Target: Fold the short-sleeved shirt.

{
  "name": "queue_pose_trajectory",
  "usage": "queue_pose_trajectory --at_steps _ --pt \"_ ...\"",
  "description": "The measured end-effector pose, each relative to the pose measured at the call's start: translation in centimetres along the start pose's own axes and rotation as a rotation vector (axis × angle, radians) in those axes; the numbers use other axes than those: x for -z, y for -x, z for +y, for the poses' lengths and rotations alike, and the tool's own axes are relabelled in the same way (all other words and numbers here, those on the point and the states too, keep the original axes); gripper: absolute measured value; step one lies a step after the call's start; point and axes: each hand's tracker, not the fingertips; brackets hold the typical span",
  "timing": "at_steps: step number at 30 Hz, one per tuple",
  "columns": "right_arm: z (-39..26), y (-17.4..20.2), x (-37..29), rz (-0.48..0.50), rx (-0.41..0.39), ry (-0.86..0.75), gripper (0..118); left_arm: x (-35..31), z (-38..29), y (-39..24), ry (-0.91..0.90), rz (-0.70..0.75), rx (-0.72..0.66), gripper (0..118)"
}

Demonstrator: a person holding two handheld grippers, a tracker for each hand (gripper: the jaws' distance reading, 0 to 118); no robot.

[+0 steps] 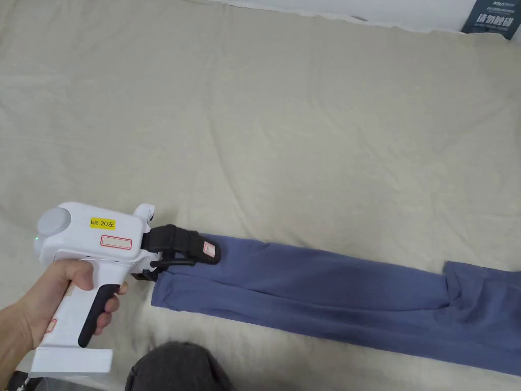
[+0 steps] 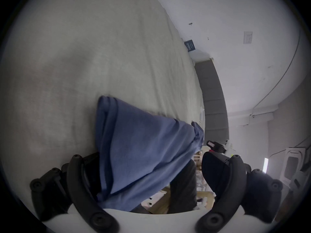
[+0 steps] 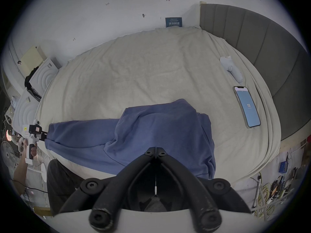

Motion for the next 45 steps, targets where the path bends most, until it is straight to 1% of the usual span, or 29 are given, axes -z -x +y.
queue_pose_trajectory --at_steps 1,2,3,4,5,8,9,13,15,19,20,23,28,31,33,36,39,40,41,45 --pt "0.0 0.1 0.1 0.006 -0.001 0.000 0 0.0 0.0 0.2 0.007 0.077 0.019 8" --pt "-0.1 0.2 0.1 0.012 -0.001 0.000 0 0.6 -0.5 0.5 0.008 0.221 0.049 8" --pt "-0.1 0.3 0.1 0.016 0.000 0.000 0 0.9 -0.6 0.8 0.008 0.286 0.069 8" --pt "-0.3 0.4 0.0 0.021 0.001 -0.001 0 0.8 -0.7 1.0 -0.009 0.151 0.035 8" --pt "-0.4 0.5 0.0 0.022 0.003 -0.003 0 0.6 -0.8 0.6 -0.029 0.160 0.021 8" --pt "-0.5 0.4 -0.3 0.037 0.010 -0.008 0 0.5 -1.0 -0.1 -0.049 0.203 0.058 8" --pt "-0.5 0.4 -0.4 0.036 0.010 -0.009 0 0.1 -0.7 0.2 -0.072 0.270 0.102 8" --pt "-0.7 -0.2 -1.3 0.041 0.025 -0.044 0 -0.6 -1.6 -1.2 -0.079 0.301 0.089 8" --pt "-0.7 -0.7 -1.8 0.043 0.034 -0.058 0 -1.2 -1.6 -1.7 -0.092 0.327 0.104 8" --pt "-1.0 -1.6 -2.8 0.058 0.046 -0.081 0 -3.1 -2.0 -2.0 -0.130 0.350 0.082 8" --pt "-1.2 -1.7 -2.9 0.058 0.045 -0.088 0 -3.7 -2.1 -1.7 -0.148 0.355 0.054 8" --pt "-1.5 -2.1 -3.3 0.063 0.048 -0.099 0 -5.5 -2.9 -1.4 -0.174 0.406 0.041 8" --pt "-1.9 -2.0 -3.5 0.083 0.055 -0.108 0 -9.0 -3.9 -0.8 -0.235 0.442 -0.011 8" --pt "-1.9 -1.8 -3.5 0.091 0.051 -0.111 0 -9.8 -4.1 -1.2 -0.233 0.454 -0.016 8" --pt "-1.9 -1.7 -3.5 0.095 0.047 -0.110 0 -9.4 -4.2 -2.4 -0.219 0.477 0.026 8" --pt "-2.0 -1.6 -3.8 0.109 0.054 -0.117 0 -8.7 -4.2 -5.3 -0.193 0.570 0.087 8" --pt "-2.2 -1.5 -4.0 0.118 0.045 -0.114 0 -7.6 -4.5 -9.4 -0.179 0.659 0.145 8" --pt "-2.3 -1.5 -4.2 0.121 0.042 -0.114 0 -6.9 -4.9 -11.2 -0.184 0.718 0.142 8" --pt "-2.4 -1.5 -4.4 0.130 0.040 -0.117 0 -6.5 -5.1 -12.8 -0.199 0.792 0.184 8" --pt "-2.9 -1.5 -4.9 0.133 0.041 -0.130 0 -3.1 -6.2 -18.6 -0.152 0.873 0.290 8"
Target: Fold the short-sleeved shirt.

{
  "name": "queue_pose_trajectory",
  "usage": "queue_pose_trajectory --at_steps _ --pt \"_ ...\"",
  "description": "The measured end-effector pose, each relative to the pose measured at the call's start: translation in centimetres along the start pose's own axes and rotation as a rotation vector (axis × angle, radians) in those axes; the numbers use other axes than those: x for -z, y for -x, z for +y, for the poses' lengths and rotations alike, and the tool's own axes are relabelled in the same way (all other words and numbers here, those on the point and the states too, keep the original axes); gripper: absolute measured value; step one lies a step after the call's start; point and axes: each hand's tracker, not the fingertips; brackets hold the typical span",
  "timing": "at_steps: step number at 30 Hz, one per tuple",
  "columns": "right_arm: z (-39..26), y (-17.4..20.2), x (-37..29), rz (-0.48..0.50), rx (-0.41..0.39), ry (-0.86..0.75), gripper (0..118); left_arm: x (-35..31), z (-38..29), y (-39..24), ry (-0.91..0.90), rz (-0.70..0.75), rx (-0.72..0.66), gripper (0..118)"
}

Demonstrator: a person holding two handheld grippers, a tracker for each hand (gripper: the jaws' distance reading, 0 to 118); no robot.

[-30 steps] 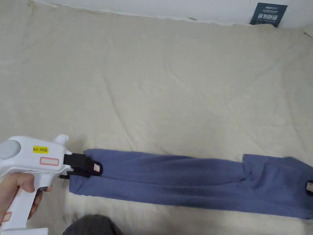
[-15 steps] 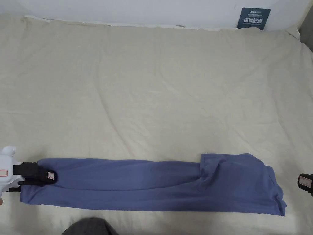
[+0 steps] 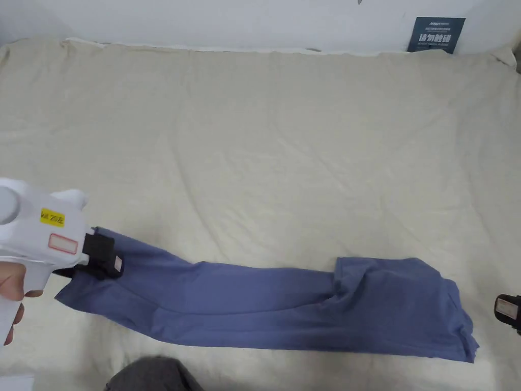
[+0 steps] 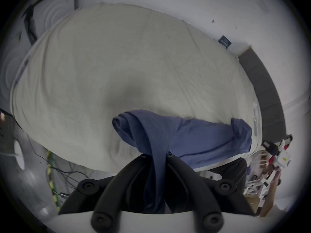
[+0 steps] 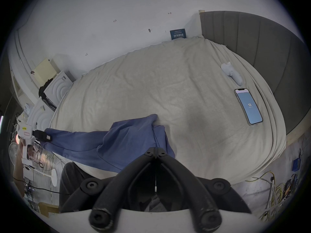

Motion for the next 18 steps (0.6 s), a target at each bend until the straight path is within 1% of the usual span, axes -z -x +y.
queue_pose_trajectory --at_steps 2,3,5,6,8,9,11,12,13,14,15,16,17,18 --pt "-0.3 0.2 -0.1 -0.024 -0.013 -0.008 0 0.1 0.3 -3.5 0.009 0.043 0.060 8" --pt "-0.5 0.1 -0.1 -0.020 -0.013 -0.009 0 0.3 0.4 -5.1 0.017 0.051 0.065 8" --pt "-1.0 0.0 -0.2 0.020 -0.008 0.011 0 1.4 0.4 -8.8 0.029 0.060 0.096 8" --pt "-1.2 -0.1 -0.2 0.026 -0.013 0.011 0 1.9 0.3 -10.4 0.042 0.070 0.134 8" --pt "-1.8 -0.1 0.1 0.000 -0.039 0.011 0 3.4 0.1 -14.2 0.039 0.092 0.233 8" --pt "-2.0 -0.2 0.2 -0.017 -0.047 0.016 0 4.1 0.0 -15.6 0.046 0.094 0.247 8" --pt "-2.3 -1.2 0.9 -0.013 -0.050 0.025 0 6.4 -0.3 -19.3 0.056 0.093 0.282 8" --pt "-2.4 -1.4 0.9 -0.010 -0.044 0.030 0 7.7 -0.7 -21.0 0.074 0.085 0.324 10" --pt "-2.4 -1.7 1.0 -0.004 -0.034 0.035 0 9.6 -0.8 -22.8 0.083 0.106 0.358 27" --pt "-2.5 -1.7 1.0 -0.003 -0.026 0.035 0 11.4 -1.3 -24.7 0.076 0.129 0.384 67" --pt "-2.5 -1.8 1.0 -0.004 -0.019 0.033 0 12.9 -2.0 -26.1 0.046 0.082 0.392 118" --pt "-2.6 -2.0 1.0 -0.006 -0.009 0.032 0 14.6 -2.8 -27.6 0.068 0.016 0.403 115" --pt "-2.6 -2.3 1.0 -0.009 0.009 0.034 0 16.1 -3.6 -29.3 0.105 -0.027 0.425 109" --pt "-2.6 -2.4 1.0 -0.009 0.021 0.035 0 15.9 -4.2 -30.4 0.095 -0.098 0.438 108"
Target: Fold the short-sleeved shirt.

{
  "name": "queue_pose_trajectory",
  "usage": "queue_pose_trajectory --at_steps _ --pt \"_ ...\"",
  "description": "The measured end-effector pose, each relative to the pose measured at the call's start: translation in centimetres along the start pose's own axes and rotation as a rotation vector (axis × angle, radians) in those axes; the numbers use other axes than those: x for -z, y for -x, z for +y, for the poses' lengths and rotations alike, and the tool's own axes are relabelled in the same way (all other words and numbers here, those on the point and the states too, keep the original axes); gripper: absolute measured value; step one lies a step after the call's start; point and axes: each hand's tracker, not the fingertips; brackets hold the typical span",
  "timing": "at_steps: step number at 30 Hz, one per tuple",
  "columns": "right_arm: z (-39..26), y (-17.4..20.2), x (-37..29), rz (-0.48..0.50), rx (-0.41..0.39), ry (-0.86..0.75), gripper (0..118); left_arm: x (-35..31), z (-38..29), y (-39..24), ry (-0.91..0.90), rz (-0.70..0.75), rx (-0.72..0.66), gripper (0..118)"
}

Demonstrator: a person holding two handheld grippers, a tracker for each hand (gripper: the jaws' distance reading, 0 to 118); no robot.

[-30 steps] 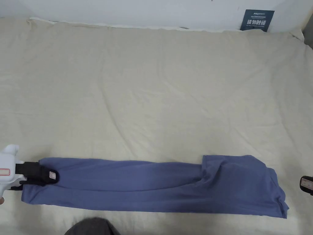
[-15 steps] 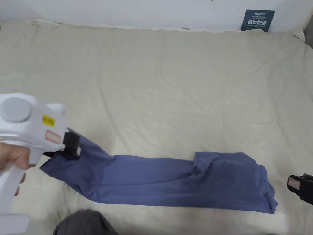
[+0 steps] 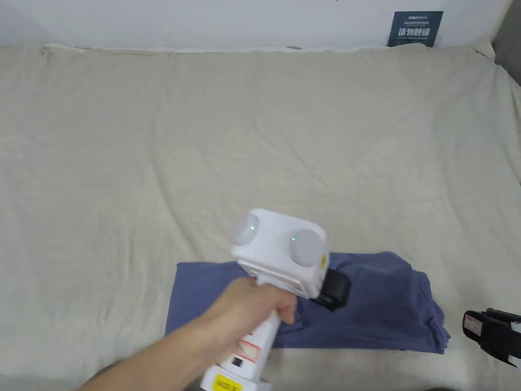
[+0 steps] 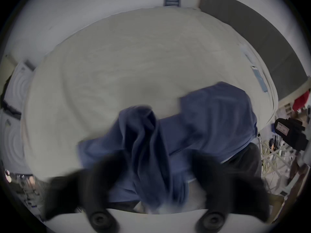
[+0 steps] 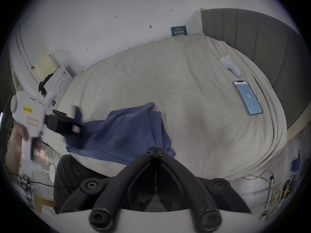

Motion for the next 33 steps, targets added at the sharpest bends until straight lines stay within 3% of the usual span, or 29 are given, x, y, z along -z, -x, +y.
queue_pose_trajectory --at_steps 4,6,7,8,9,10,14,19,22,26,28,30,33 --pt "0.2 -1.1 -0.3 0.013 0.036 -0.001 0 -1.4 -0.1 1.2 0.016 -0.139 -0.152 108" --pt "0.2 -1.3 -0.4 0.003 0.032 -0.007 0 -3.9 -0.8 3.4 0.008 -0.105 -0.165 108" --pt "0.3 -1.4 -0.4 0.000 0.032 -0.010 0 -5.4 -1.5 5.3 0.024 -0.075 -0.184 97" --pt "0.2 -1.2 -0.4 0.005 0.039 -0.012 0 -7.0 -2.3 7.3 -0.019 -0.054 -0.156 66" --pt "0.2 -1.3 -0.4 0.019 0.045 -0.015 0 -8.2 -3.0 9.2 -0.061 -0.003 -0.171 16" --pt "0.1 -1.2 -0.4 0.028 0.050 -0.015 0 -8.9 -3.5 10.9 -0.100 0.081 -0.211 3" --pt "-0.2 -0.8 0.0 0.056 0.067 0.004 0 -7.6 -3.9 15.8 -0.023 0.717 -0.109 2" --pt "-0.4 0.2 -0.3 0.081 0.054 0.004 0 0.6 -3.5 12.5 0.105 0.860 -0.006 2" --pt "-0.1 0.2 -0.6 0.081 0.059 -0.002 0 5.4 -3.9 4.2 0.110 0.817 0.158 2" --pt "0.1 -0.1 -1.0 0.073 0.087 -0.010 0 6.7 -5.8 -7.9 -0.062 0.734 0.437 1" --pt "0.1 0.0 -1.0 0.057 0.093 0.001 0 5.7 -5.3 -10.0 -0.162 0.693 0.456 1" --pt "0.0 0.0 -1.2 0.043 0.090 0.002 0 4.4 -4.2 -9.7 -0.158 0.371 0.359 1" --pt "0.1 0.3 -1.4 0.032 0.094 0.007 0 1.5 -2.8 -4.6 -0.085 0.129 0.134 1"
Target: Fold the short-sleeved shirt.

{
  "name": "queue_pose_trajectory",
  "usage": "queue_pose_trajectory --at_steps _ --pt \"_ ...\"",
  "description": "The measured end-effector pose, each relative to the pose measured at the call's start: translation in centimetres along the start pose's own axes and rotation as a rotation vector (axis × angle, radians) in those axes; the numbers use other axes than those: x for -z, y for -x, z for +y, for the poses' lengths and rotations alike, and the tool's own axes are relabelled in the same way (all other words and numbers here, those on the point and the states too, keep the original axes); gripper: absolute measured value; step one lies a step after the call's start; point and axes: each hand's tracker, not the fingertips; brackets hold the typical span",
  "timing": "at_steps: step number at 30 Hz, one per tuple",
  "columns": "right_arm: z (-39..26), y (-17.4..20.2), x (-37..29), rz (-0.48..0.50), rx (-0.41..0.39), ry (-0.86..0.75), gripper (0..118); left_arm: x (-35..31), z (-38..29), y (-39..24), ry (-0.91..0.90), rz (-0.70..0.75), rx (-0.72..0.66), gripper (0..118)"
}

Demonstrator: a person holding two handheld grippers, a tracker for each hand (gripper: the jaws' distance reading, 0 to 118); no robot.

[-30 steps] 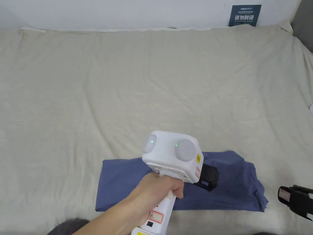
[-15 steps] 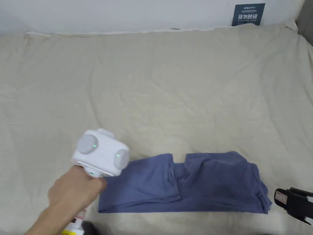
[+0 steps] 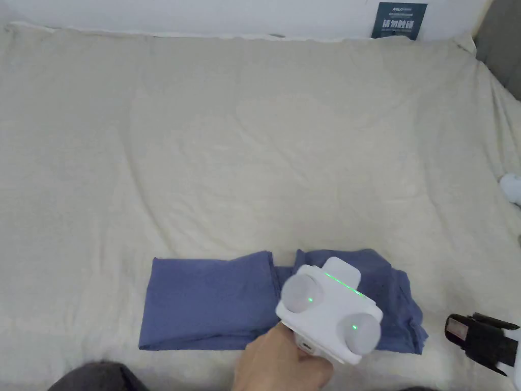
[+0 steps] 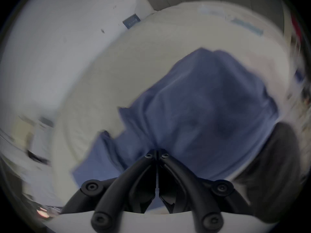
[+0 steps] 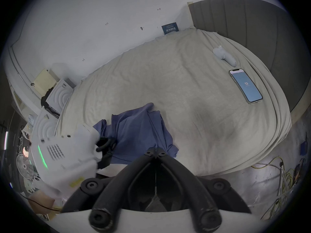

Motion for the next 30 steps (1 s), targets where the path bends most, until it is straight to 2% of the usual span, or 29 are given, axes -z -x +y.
queue_pose_trajectory --at_steps 2,3,5,8,12,14,15,16,17,18,21,25,30 --pt "0.2 0.4 -0.1 -0.001 -0.005 -0.001 0 -2.4 -0.8 5.8 -0.008 -0.171 -0.113 1" --pt "0.3 0.6 -0.1 -0.002 -0.007 -0.004 0 -3.4 -1.6 8.5 -0.011 -0.210 -0.158 1" --pt "0.6 1.2 0.2 0.008 -0.009 -0.003 0 -5.4 -4.0 15.3 -0.026 -0.251 -0.244 1" --pt "0.8 2.5 1.4 0.014 -0.017 0.007 0 -6.6 -8.3 24.4 -0.052 -0.224 -0.410 1" --pt "0.8 4.3 3.0 0.013 -0.025 0.034 0 -5.1 -12.6 31.7 -0.039 -0.291 -0.631 1" --pt "0.7 5.2 3.3 0.016 -0.034 0.050 0 -4.3 -13.7 32.5 -0.058 -0.382 -0.644 1" --pt "0.6 5.6 3.5 0.015 -0.042 0.057 0 -4.0 -14.0 32.7 -0.072 -0.408 -0.648 18" --pt "0.7 6.0 3.7 0.009 -0.054 0.068 0 -3.7 -14.1 32.7 -0.095 -0.419 -0.667 59" --pt "0.7 6.3 3.9 0.003 -0.063 0.075 0 -3.3 -14.1 32.7 -0.095 -0.414 -0.672 105" --pt "0.7 6.5 4.0 0.000 -0.068 0.079 0 -2.9 -14.0 32.1 -0.076 -0.460 -0.666 118" --pt "0.9 6.8 4.2 -0.008 -0.069 0.088 0 -1.3 -14.2 31.2 -0.104 -0.634 -0.662 116" --pt "0.8 7.1 4.4 -0.020 -0.078 0.102 0 0.1 -14.0 31.0 -0.062 -0.674 -0.684 116" --pt "0.5 7.2 4.7 -0.030 -0.079 0.123 0 1.3 -13.9 31.3 -0.094 -0.814 -0.713 116"
